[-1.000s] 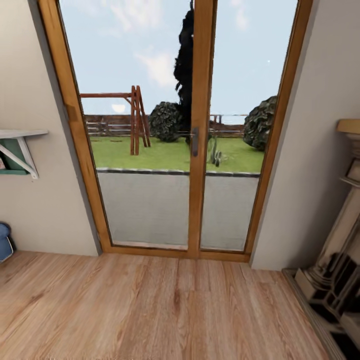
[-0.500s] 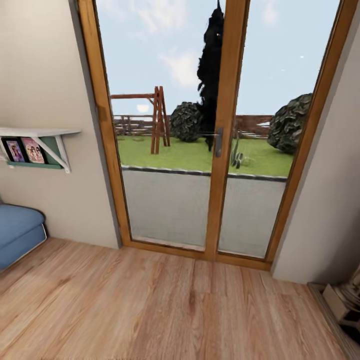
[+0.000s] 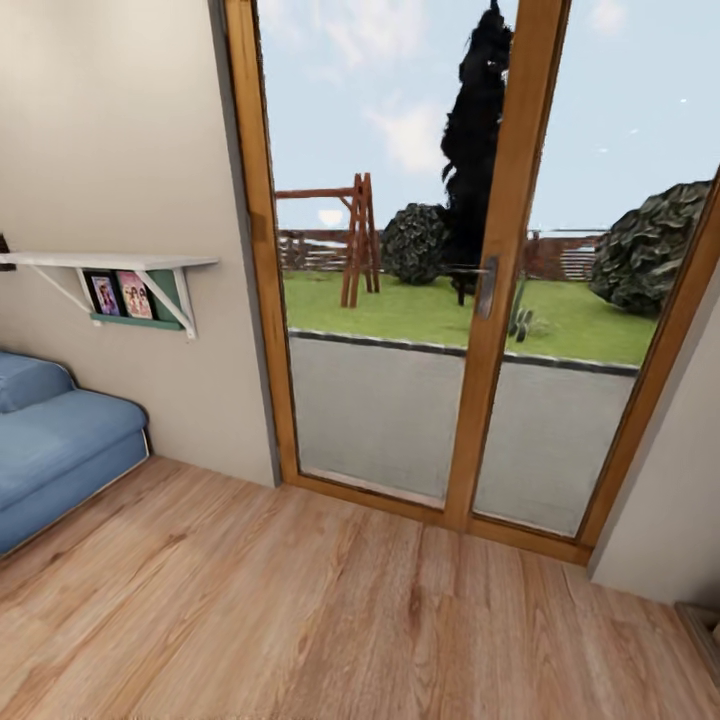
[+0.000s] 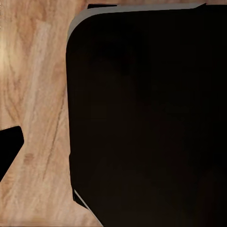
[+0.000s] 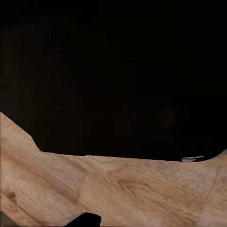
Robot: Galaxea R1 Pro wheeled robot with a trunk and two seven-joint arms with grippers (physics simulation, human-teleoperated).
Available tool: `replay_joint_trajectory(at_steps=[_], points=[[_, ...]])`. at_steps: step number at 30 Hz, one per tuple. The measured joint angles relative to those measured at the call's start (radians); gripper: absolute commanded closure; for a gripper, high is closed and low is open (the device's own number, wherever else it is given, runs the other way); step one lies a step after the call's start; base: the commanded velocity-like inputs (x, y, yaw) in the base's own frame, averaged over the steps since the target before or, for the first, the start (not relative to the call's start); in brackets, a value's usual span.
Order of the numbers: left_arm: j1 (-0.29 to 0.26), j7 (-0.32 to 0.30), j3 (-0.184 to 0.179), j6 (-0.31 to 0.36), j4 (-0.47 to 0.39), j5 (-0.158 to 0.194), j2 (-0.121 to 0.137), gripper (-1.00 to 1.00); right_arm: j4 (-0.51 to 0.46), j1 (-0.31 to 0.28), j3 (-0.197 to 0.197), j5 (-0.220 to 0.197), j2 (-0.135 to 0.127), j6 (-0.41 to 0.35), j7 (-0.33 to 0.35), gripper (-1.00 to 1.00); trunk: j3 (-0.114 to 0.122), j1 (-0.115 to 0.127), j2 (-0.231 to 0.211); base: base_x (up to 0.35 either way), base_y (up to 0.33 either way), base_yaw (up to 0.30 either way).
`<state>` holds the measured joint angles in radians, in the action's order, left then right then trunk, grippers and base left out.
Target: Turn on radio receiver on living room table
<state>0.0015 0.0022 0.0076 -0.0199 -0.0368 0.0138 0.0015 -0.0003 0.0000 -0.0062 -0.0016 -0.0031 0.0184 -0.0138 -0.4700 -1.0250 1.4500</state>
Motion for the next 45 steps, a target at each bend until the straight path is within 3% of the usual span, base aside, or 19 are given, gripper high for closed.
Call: replay_joint_trajectory(at_steps=[6,16,45], points=[[0.000,0.001,0.000,0.000,0.000,0.000,0.000,-1.00,0.000,0.000,0.000,0.000,0.000,0.000,0.000,-1.00,0.000,0.000,0.000,0.000,0.000,0.271],[0.000,-0.001,-0.001,-0.001,0.000,0.033,0.001,-1.00,0.000,0.000,0.000,0.000,0.000,0.000,0.000,-1.00,0.000,0.000,0.000,0.000,0.000,0.271],[0.000,0.001,0.000,-0.002,0.000,0.035,0.000,-1.00,0.000,0.000,0.000,-0.001,0.000,0.000,0.000,-1.00,0.000,0.000,0.000,0.000,0.000,0.271]])
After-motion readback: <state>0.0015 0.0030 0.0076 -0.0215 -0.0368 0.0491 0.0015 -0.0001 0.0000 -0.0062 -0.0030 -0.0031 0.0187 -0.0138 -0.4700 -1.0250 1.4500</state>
